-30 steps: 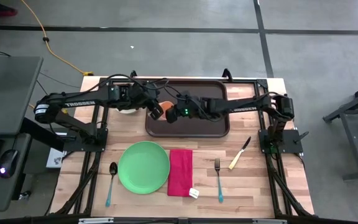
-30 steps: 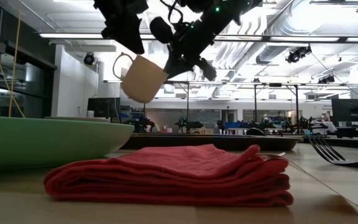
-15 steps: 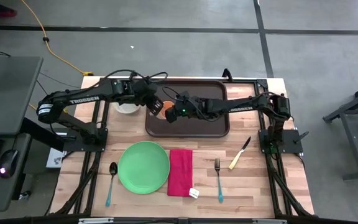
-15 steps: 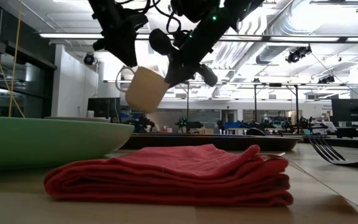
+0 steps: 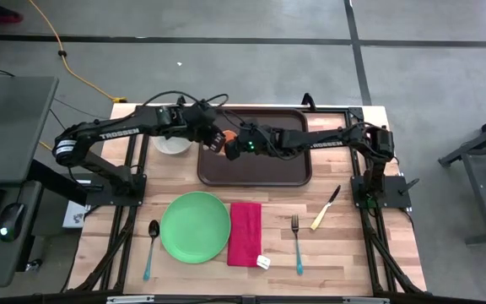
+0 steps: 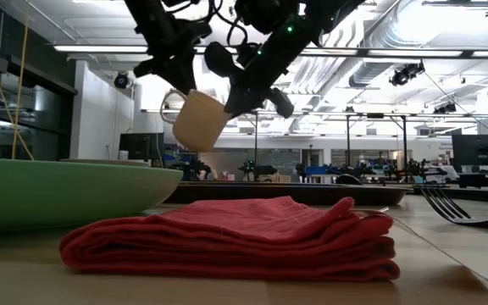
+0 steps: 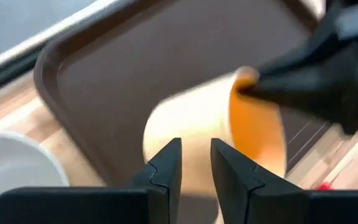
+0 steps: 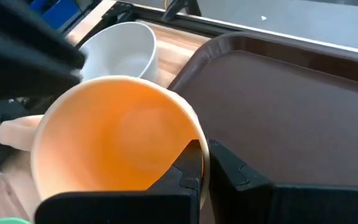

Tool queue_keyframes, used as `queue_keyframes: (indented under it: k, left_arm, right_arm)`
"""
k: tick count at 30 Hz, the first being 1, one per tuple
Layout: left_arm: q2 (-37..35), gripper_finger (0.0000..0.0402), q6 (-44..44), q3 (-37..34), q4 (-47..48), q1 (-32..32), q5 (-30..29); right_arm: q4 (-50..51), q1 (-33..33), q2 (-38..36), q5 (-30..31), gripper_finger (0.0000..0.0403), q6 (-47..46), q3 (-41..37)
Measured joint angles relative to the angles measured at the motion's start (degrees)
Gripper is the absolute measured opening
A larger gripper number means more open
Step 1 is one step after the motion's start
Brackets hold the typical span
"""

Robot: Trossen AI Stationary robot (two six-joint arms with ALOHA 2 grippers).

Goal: Set up tray
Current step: Put the yellow mug on the brown tray

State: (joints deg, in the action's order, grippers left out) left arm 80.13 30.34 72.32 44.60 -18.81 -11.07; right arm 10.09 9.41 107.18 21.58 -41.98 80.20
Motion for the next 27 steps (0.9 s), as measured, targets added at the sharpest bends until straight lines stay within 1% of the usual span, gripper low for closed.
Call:
queue_keyframes:
  k: [6,9,14,27]
  left_arm:
    - [0.20,0.0117,0.34,-0.03,-2.16,0.04,0.13]
    - [0.20,0.0117,1.20,-0.03,-1.80,0.07,0.30]
    - [0.01,0.0117,2.96,-0.03,-1.71,0.07,3.30]
    - [0.51,0.0117,2.98,-0.05,-2.88,0.04,2.84]
  right_arm:
    - [1.22,0.00,0.00,0.63,0.0000,0.93,-0.01]
    - [1.83,0.03,0.00,1.06,0.0000,1.15,-0.01]
    - [2.33,0.56,0.00,1.93,0.0000,1.95,-0.01]
    - [-1.60,0.83,0.09,3.17,0.0000,2.21,-0.06]
